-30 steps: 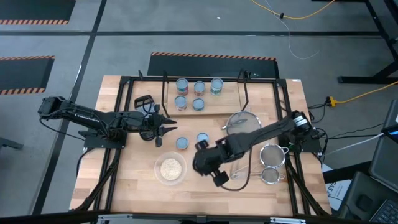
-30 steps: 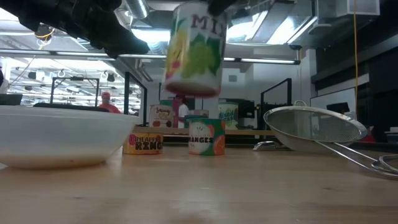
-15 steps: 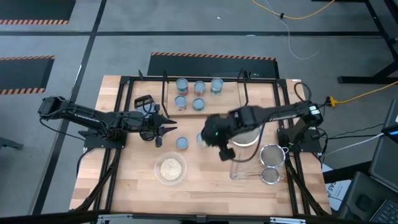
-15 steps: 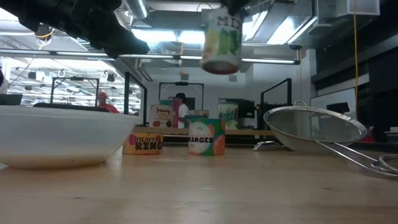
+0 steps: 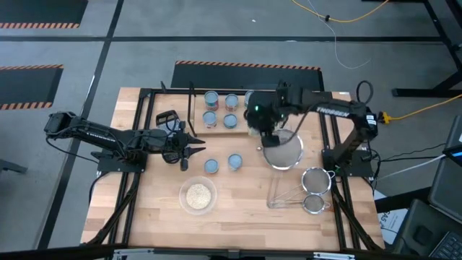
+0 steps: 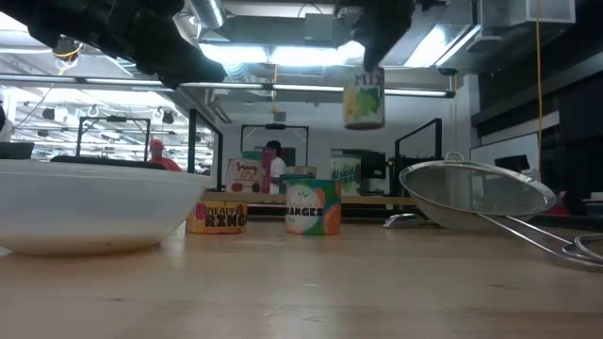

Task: Pick and place cans onto a shelf
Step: Put the white mixed fruits can on the shelf

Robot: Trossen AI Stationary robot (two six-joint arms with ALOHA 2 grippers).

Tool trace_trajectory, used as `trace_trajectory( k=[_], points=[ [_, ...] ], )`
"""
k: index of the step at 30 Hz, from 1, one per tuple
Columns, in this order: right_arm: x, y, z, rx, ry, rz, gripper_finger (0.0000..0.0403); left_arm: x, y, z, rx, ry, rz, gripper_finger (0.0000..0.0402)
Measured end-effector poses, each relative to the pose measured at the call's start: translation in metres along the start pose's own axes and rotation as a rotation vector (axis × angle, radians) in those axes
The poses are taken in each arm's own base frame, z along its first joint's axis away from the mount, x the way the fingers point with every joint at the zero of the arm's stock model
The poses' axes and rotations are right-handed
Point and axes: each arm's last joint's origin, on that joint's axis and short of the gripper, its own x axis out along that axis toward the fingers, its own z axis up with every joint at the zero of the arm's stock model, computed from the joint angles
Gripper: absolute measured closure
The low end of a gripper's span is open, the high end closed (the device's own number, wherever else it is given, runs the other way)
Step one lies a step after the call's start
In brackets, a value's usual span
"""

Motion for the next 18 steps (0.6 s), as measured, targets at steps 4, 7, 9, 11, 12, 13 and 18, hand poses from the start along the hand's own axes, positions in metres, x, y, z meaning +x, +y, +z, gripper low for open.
trace_trajectory(
  k=[4, 7, 9, 11, 12, 13, 18],
  points=[
    [-0.001, -0.030, -0.015, 0.047, 0.039, -0.027, 0.0393, 0.000, 0.000, 0.000, 0.000, 0.000, 0.000, 0.0304],
    [-0.003, -0.051, -0.026, 0.059, 0.059, -0.045, 0.0393, 0.000, 0.000, 0.000, 0.000, 0.000, 0.000, 0.0304],
    [-0.004, -0.063, -0.033, 0.067, 0.065, -0.058, 0.0393, 0.000, 0.000, 0.000, 0.000, 0.001, 0.000, 0.0304],
    [-0.001, -0.075, -0.041, 0.082, 0.080, -0.065, 0.0393, 0.000, 0.000, 0.000, 0.000, 0.000, 0.000, 0.0304],
    [0.001, -0.080, -0.046, 0.085, 0.092, -0.066, 0.0393, 0.000, 0.000, 0.000, 0.000, 0.001, 0.000, 0.0304],
    [0.003, -0.086, -0.051, 0.093, 0.103, -0.067, 0.0393, 0.000, 0.000, 0.000, 0.000, 0.000, 0.000, 0.0304],
    [0.017, -0.110, -0.071, 0.131, 0.110, -0.098, 0.0393, 0.000, 0.000, 0.000, 0.000, 0.000, 0.000, 0.0304]
  ],
)
